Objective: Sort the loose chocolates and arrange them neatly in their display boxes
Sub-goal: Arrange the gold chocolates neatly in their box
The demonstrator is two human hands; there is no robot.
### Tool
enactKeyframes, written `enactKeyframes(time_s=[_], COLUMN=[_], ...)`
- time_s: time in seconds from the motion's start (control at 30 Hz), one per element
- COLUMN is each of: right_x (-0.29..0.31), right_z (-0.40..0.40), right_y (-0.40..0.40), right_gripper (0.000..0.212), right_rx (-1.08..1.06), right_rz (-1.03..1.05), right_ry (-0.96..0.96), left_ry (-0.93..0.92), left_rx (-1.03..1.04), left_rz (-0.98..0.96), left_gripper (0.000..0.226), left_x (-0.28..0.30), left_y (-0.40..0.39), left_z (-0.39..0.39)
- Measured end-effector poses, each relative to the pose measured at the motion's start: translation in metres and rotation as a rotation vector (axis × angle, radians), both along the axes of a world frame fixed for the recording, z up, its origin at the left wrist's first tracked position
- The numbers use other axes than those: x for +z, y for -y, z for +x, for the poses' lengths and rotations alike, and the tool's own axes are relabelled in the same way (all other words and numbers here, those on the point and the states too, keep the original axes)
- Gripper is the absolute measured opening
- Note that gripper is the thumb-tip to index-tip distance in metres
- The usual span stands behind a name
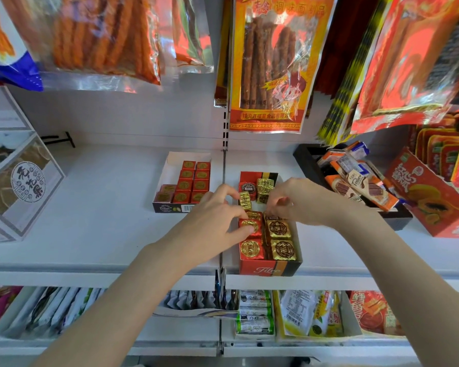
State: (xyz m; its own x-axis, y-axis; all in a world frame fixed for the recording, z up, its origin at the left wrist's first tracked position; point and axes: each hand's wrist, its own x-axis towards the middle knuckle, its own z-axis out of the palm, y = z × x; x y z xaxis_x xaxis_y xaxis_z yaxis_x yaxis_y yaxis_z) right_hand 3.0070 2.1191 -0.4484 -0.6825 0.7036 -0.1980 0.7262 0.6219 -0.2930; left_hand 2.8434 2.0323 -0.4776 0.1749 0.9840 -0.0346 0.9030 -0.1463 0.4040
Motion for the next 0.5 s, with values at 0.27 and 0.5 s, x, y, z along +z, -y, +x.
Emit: enactKeyframes(time_s=[0.27, 0.5], right_x=[0.005, 0.009], right_z=[0.004, 0.011], right_y=[0.002, 0.021], right_gripper=[0.031, 0.052], right_rx=[0.039, 0.142], right_rz=[0.057, 0.052], right_ry=[-0.087, -0.033], left_ry=[-0.061, -0.245], left_rx=[-0.019, -0.040], left_rz=[0.025, 0.033], left_gripper=[0.042, 0.043], left_x=[-0.001, -0.001], left_y=[0.000, 0.002], left_z=[-0.003, -0.002])
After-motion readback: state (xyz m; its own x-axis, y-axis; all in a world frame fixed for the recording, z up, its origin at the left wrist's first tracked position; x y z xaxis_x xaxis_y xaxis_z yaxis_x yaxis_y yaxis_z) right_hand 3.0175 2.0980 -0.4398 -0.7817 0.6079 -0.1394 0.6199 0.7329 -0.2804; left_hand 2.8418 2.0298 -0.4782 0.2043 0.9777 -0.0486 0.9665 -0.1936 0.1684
